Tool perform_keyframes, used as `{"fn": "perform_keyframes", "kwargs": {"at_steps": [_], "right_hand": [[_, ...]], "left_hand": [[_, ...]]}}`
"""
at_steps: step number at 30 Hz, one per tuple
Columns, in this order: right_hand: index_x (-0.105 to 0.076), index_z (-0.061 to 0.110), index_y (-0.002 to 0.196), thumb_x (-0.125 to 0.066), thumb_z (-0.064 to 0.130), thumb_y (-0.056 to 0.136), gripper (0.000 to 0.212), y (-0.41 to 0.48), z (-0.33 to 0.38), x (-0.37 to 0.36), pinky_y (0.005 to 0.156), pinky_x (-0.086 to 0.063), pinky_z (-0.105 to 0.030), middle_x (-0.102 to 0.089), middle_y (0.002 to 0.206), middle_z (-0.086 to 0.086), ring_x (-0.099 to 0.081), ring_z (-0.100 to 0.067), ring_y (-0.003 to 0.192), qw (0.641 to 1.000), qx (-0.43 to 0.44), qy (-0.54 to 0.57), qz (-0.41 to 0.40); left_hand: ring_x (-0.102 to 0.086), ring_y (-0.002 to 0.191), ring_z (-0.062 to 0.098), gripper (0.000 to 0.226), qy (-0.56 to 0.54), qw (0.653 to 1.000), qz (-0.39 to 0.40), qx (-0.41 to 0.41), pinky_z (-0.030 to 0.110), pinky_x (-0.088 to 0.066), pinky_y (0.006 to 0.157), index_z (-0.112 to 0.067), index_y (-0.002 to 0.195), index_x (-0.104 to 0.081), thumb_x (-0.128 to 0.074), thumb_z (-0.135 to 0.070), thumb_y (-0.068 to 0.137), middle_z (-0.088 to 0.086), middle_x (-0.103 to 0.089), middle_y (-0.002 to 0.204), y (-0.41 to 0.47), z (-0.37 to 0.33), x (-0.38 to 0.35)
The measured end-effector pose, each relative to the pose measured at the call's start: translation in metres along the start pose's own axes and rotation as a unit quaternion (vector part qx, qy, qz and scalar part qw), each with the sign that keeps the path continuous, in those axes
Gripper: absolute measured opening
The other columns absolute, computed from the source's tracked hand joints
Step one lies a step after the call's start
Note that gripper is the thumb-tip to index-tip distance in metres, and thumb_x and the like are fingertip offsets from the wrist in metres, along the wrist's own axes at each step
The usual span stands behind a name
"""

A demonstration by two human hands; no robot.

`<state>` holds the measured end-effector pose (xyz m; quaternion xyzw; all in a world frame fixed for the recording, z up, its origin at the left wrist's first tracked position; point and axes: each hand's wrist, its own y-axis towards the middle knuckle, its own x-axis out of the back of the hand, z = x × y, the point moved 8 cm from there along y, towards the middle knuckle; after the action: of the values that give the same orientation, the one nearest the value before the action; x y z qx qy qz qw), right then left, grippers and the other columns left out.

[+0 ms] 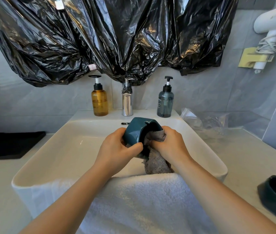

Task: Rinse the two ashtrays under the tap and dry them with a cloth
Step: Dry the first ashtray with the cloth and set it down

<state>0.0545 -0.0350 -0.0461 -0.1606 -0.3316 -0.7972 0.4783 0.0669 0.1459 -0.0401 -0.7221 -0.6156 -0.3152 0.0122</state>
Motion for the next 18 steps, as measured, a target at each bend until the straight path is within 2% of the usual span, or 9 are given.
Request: {"fn": "perform_keyframes", "kwargs": {"at_steps": [3, 5, 7, 10, 13, 15, 18], "right_hand": [[-0.06, 0.011, 0.09, -0.069, 0.015, 0.079, 0.015, 0.0, 0.001, 0.003, 0.062, -0.043, -0.03, -0.063, 0.085, 0.0, -0.058, -0.019, 0.08, 1.0, 0.014, -0.002, -0.008], [-0.061, 0.012, 0.086, -0.069, 0.012, 0.079, 0.011, 0.0, -0.005, 0.001, 0.058, -0.04, -0.025, -0.064, 0.084, -0.002, -0.058, -0.019, 0.079, 1.0, -0.004, 0.027, 0.003], [-0.061, 0.015, 0.086, -0.069, 0.01, 0.079, 0.012, 0.002, -0.012, -0.001, 0.057, -0.039, -0.022, -0.063, 0.084, 0.0, -0.058, -0.015, 0.078, 0.997, -0.036, 0.07, 0.01], [-0.066, 0.013, 0.09, -0.071, 0.011, 0.078, 0.013, 0.004, -0.021, -0.004, 0.071, -0.053, -0.032, -0.068, 0.087, -0.001, -0.064, -0.018, 0.085, 0.986, -0.084, 0.141, 0.0], [-0.067, 0.013, 0.096, -0.073, 0.015, 0.077, 0.02, 0.004, -0.027, -0.009, 0.082, -0.056, -0.04, -0.07, 0.09, -0.003, -0.066, -0.021, 0.089, 0.982, -0.104, 0.157, 0.01], [-0.065, 0.011, 0.096, -0.075, 0.019, 0.076, 0.024, 0.004, -0.026, -0.012, 0.077, -0.055, -0.037, -0.069, 0.091, -0.003, -0.065, -0.021, 0.089, 0.986, -0.095, 0.134, 0.025], [-0.061, 0.011, 0.101, -0.077, 0.029, 0.075, 0.036, 0.003, -0.016, -0.013, 0.06, -0.044, -0.025, -0.066, 0.093, 0.0, -0.062, -0.018, 0.088, 0.996, -0.059, 0.061, 0.032]], "left_hand": [[-0.065, 0.076, 0.018, 0.025, -0.01, 1.0, 0.009, 0.01, 0.042, -0.058, 0.067, -0.031, 0.087, -0.058, -0.064, -0.042, 0.065, -0.006, -0.067, 0.079, 0.001, 0.0, -0.002], [-0.064, 0.077, 0.012, 0.023, -0.027, 0.999, 0.022, 0.02, 0.026, -0.057, 0.062, -0.026, 0.094, -0.057, -0.069, -0.037, 0.077, -0.007, -0.066, 0.084, 0.001, 0.001, -0.003], [-0.066, 0.079, 0.007, 0.034, -0.068, 0.996, 0.036, 0.035, 0.015, -0.054, 0.06, -0.024, 0.105, -0.055, -0.073, -0.035, 0.079, -0.008, -0.067, 0.09, 0.001, 0.003, -0.005], [-0.07, 0.085, 0.011, 0.051, -0.076, 0.995, 0.052, 0.043, 0.033, -0.06, 0.074, -0.025, 0.107, -0.055, -0.081, -0.042, 0.067, -0.007, -0.071, 0.094, 0.001, 0.008, -0.01], [-0.069, 0.087, 0.015, 0.051, -0.078, 0.995, 0.046, 0.03, 0.042, -0.06, 0.075, -0.025, 0.1, -0.058, -0.078, -0.049, 0.061, -0.005, -0.07, 0.093, 0.002, 0.005, -0.012], [-0.069, 0.088, 0.015, 0.055, -0.077, 0.996, 0.041, 0.022, 0.043, -0.06, 0.073, -0.025, 0.1, -0.058, -0.074, -0.053, 0.055, -0.005, -0.069, 0.093, 0.002, 0.004, -0.012], [-0.068, 0.087, 0.016, 0.047, -0.063, 0.998, 0.03, 0.012, 0.043, -0.06, 0.071, -0.028, 0.099, -0.058, -0.073, -0.045, 0.058, -0.006, -0.068, 0.093, 0.002, 0.003, -0.009]]}}
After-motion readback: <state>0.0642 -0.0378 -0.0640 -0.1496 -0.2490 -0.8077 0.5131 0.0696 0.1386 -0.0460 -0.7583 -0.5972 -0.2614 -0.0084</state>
